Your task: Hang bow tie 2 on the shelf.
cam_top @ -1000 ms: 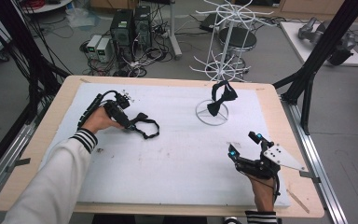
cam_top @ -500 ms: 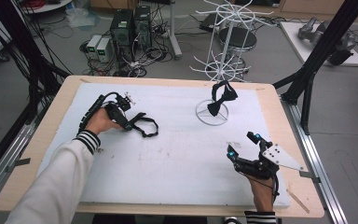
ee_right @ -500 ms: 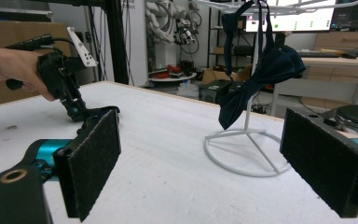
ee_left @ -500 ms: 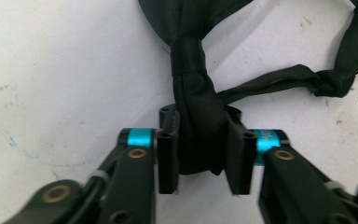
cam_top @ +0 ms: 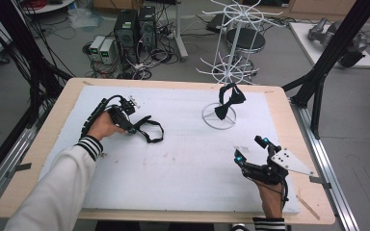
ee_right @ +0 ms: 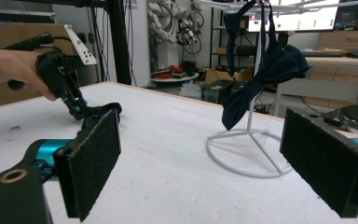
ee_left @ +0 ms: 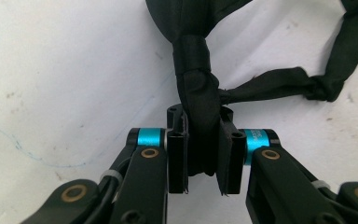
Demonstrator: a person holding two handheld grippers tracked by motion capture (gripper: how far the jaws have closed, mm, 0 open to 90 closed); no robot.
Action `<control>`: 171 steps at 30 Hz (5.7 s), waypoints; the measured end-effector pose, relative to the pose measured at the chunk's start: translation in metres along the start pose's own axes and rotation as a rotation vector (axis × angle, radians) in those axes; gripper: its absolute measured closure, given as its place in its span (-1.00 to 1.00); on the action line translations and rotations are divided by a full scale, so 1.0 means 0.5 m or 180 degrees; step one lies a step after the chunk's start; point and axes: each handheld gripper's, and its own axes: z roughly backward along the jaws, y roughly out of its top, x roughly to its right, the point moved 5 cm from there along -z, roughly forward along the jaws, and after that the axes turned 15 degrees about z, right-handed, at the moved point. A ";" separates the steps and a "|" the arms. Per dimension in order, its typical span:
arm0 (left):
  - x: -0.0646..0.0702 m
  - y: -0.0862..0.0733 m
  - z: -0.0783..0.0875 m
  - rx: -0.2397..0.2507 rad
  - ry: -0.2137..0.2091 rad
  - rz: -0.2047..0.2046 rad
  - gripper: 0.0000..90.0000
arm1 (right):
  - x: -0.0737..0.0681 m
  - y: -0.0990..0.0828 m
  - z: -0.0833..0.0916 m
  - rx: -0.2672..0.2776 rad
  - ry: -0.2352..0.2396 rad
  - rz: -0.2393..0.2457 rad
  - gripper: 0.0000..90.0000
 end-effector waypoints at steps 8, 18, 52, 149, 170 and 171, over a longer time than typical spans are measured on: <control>0.025 0.003 0.029 0.0199 -0.0178 -0.0190 0.70 | 0.001 -0.001 -0.001 0.0016 0.0014 -0.0033 -0.76; 0.036 0.001 0.077 0.0526 -0.0492 -0.0307 0.70 | 0.001 0.005 0.001 0.0041 0.0074 -0.0119 -0.76; 0.138 -0.014 0.172 0.1156 -0.1241 -0.0865 0.69 | -0.028 0.105 -0.050 0.0174 0.0685 0.0112 -0.76; 0.242 -0.041 0.154 0.1586 -0.2029 -0.1434 0.68 | -0.172 0.196 -0.260 -0.0323 0.2398 0.0667 0.74; 0.214 -0.035 0.145 0.1777 -0.1726 -0.1008 -0.36 | -0.174 0.201 -0.259 -0.0310 0.2312 0.0653 0.89; 0.212 -0.034 0.144 0.1800 -0.1713 -0.0963 -0.46 | -0.173 0.201 -0.258 -0.0310 0.2291 0.0659 0.89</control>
